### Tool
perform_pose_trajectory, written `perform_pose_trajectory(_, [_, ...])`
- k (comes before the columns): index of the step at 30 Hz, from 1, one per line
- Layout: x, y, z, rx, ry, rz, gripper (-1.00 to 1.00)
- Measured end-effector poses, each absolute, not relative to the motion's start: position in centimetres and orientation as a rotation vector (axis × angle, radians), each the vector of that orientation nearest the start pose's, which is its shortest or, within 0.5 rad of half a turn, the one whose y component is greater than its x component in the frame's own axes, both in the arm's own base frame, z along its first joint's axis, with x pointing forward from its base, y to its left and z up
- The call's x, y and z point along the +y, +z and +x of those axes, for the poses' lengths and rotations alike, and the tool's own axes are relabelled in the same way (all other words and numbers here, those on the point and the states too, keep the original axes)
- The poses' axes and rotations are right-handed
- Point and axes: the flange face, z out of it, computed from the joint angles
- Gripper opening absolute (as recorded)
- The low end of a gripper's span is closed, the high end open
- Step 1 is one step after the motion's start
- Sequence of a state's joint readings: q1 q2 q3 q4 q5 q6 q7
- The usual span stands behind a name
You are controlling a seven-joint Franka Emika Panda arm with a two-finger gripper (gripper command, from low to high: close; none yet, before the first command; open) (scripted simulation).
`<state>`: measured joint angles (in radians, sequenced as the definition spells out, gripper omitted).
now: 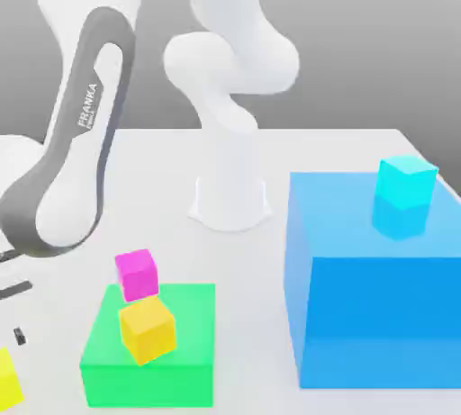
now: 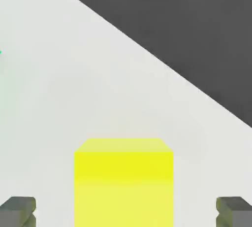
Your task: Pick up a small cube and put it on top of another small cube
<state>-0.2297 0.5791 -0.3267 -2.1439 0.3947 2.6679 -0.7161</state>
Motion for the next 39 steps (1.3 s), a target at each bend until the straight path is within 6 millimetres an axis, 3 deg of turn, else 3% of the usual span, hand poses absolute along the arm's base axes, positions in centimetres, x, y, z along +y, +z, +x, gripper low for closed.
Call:
perform_pose_trajectory(6, [-31.1,13.5,46.5,0.228,0.002,-3.132,-1.00])
perform_pose_trajectory(8, [-31.1,15.1,46.6,0.226,0.001,-3.133,-1.00])
perform_pose_trajectory(11, [-30.9,19.2,46.6,0.204,0.001,-3.135,-1.00])
perform_pose_trajectory(19, [-22.7,27.4,47.9,-0.749,0.006,-3.077,-1.00])
perform_pose_trajectory(27, [-13.7,32.3,46.8,-1.706,0.010,-2.659,-1.00])
perform_pose_trajectory(31, [-10.6,32.7,45.5,-2.051,0.004,-2.381,-1.00])
perform_pose_trajectory(36, [-10.3,27.6,45.4,-2.092,0.001,-2.340,-1.00])
perform_pose_trajectory(37, [-10.2,27.0,45.3,-2.094,0.002,-2.340,1.00])
perform_pose_trajectory(39, [-10.3,27.0,45.3,-2.092,0.002,-2.342,1.00])
